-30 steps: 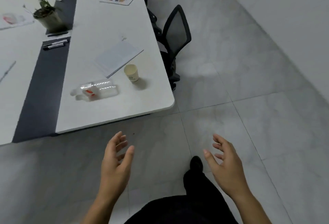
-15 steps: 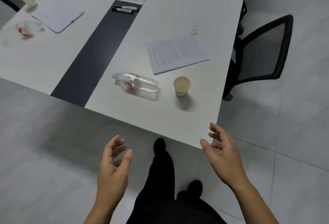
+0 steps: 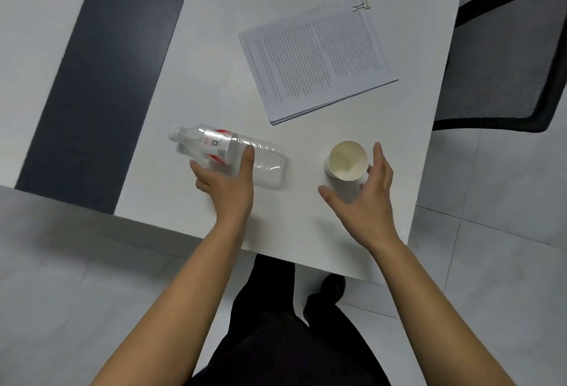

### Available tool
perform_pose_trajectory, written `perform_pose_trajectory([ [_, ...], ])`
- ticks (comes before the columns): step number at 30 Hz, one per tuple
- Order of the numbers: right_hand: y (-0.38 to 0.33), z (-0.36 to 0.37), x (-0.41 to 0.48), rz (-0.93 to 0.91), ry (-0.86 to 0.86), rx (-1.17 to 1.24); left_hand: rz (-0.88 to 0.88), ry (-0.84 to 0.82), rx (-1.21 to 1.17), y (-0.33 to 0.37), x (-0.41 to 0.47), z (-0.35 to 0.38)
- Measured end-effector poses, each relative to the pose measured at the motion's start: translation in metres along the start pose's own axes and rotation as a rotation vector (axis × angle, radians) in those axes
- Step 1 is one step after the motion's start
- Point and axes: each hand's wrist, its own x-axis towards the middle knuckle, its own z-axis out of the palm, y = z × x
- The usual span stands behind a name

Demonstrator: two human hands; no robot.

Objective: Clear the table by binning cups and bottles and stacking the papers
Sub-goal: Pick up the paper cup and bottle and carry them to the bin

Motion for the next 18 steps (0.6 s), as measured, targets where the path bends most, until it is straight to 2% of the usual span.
perform_pose_trajectory([
  [2,-0.006,0.013,0.017,0.003,0.034,-0.016,-0.048,0.061,-0.016,0.009,0.022,0.015],
  [5,-0.013,0.024,0.033,0.019,0.066,-0.059,-0.025,0.116,0.008,0.015,0.034,0.025],
  [12,-0.036,-0.001,0.013,-0.035,0.045,-0.091,0.245,0.104,0.025,0.020,-0.003,-0.014],
  [18,-0.071,-0.052,-0.066,-0.232,0.105,0.034,0.480,0.204,-0.146,0.024,-0.093,-0.090],
])
